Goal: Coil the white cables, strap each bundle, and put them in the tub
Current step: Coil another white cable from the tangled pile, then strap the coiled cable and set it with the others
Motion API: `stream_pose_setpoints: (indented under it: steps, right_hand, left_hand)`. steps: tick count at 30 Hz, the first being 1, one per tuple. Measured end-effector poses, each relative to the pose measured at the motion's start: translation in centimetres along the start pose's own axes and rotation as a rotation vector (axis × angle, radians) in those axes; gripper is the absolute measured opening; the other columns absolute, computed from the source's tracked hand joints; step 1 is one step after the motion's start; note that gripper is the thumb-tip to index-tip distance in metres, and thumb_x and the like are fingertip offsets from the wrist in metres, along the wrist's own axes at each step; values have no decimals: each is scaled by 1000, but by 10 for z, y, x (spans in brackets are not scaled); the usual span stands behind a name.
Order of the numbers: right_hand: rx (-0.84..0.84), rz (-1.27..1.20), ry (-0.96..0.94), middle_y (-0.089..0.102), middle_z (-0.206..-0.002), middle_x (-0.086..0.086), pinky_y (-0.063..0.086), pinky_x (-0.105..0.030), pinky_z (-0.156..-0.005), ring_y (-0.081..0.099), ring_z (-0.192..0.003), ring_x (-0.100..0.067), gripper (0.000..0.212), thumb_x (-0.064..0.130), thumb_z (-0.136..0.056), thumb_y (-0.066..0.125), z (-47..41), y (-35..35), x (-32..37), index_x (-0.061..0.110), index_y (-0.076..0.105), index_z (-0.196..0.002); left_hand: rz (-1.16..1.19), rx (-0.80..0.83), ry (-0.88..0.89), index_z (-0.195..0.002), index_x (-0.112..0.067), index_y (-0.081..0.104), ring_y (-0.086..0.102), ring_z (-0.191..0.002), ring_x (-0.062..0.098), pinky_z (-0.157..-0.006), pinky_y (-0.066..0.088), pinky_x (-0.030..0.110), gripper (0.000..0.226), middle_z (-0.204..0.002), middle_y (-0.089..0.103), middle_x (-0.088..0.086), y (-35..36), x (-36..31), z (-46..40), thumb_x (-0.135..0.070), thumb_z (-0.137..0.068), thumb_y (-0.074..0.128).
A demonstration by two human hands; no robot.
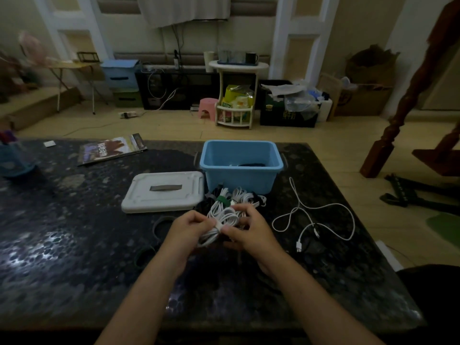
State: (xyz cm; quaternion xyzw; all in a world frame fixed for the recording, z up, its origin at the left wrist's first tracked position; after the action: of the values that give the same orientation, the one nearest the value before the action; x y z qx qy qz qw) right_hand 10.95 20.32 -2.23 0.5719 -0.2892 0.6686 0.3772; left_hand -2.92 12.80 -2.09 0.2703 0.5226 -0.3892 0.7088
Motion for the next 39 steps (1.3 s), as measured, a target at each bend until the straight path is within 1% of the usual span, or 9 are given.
stream_pose_setpoints:
  steps: [4, 9, 12, 16, 19, 23, 28, 33, 39]
  right_hand:
    - [-79, -29, 39, 69, -106, -18, 61, -34, -62, 72, -81, -23, 43, 0, -86, 74, -5, -1, -8, 12, 55, -123]
    - [-215, 330, -2, 70, -87, -8, 61, -33, -66, 71, -73, -18, 36, 17, -80, 83, -21, -1, -16, 13, 61, -109]
    - [-212, 493, -34, 68, -80, -3, 49, -22, -61, 66, -74, -15, 34, 24, -77, 84, -22, 10, -19, 18, 58, -99]
    - [-138, 448, -12, 71, -81, -6, 61, -39, -74, 71, -76, -21, 21, 17, -83, 77, -29, 19, -25, 20, 61, -97]
    - [-18, 432, 4, 74, -85, -12, 62, -44, -74, 73, -78, -23, 34, 8, -82, 70, -29, 23, -25, 32, 59, -104]
    - [-6, 644, -57, 74, -78, 4, 58, -33, -72, 68, -71, -9, 34, 14, -81, 69, -18, 2, -11, 33, 59, -108]
    - [5, 1042, -100, 65, -82, 14, 53, -28, -76, 64, -83, -7, 16, 33, -83, 75, 3, -31, 7, 31, 63, -94]
    - [236, 1298, 86, 62, -109, 7, 51, -36, -89, 57, -102, -15, 55, 59, -69, 82, 26, -52, -6, 29, 56, -107]
    - [209, 1564, 120, 47, -125, -3, 44, -37, -93, 48, -118, -25, 68, 37, -67, 87, 45, -68, -19, 25, 46, -119]
  left_hand:
    - [-493, -82, 226, -73, -13, 75, 57, -57, 12, -60, 47, 30, 22, -61, 68, 1, -4, -3, -11, -23, -91, 68]
    - [-711, 136, 167, -71, -17, 69, 56, -56, 5, -60, 49, 34, 27, -62, 65, -3, 10, 11, -6, -44, -75, 70]
    - [-876, 77, 194, -79, -15, 64, 56, -62, 7, -55, 41, 29, 29, -70, 62, -2, 10, 18, -4, -43, -81, 71]
    - [-859, -50, 163, -63, -14, 57, 52, -54, 10, -49, 35, 26, 37, -57, 55, -2, -5, 25, -14, -38, -87, 69]
    - [-862, -45, 104, -55, -17, 51, 51, -53, 9, -48, 33, 25, 42, -52, 50, -4, -13, 36, -22, -32, -91, 67]
    - [-910, -71, 126, -90, -19, 66, 66, -92, 24, -74, 49, 31, 13, -88, 69, 2, -17, 39, -22, -32, -89, 66]
    - [-894, -92, 203, -120, -19, 65, 63, -103, 27, -87, 48, 31, 36, -110, 64, 10, -14, 25, -15, -30, -86, 70]
    - [-846, -80, 273, -123, -21, 66, 64, -102, 22, -93, 50, 32, 38, -113, 66, 8, -16, -2, 1, -31, -87, 71]
    - [-797, -24, 411, -114, -27, 70, 60, -83, 0, -71, 41, 14, 26, -94, 66, -11, -9, -33, 29, -23, -88, 71]
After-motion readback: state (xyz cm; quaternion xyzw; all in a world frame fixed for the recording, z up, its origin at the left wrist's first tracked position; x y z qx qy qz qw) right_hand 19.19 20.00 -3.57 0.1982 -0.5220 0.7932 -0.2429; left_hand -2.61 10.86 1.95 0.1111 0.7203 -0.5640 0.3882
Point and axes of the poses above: each hand's wrist, its own z-axis away from the middle knuckle, its own y-axis out of the palm, x = y × z, the point moved 7 cm from there along -z, towards the middle knuckle
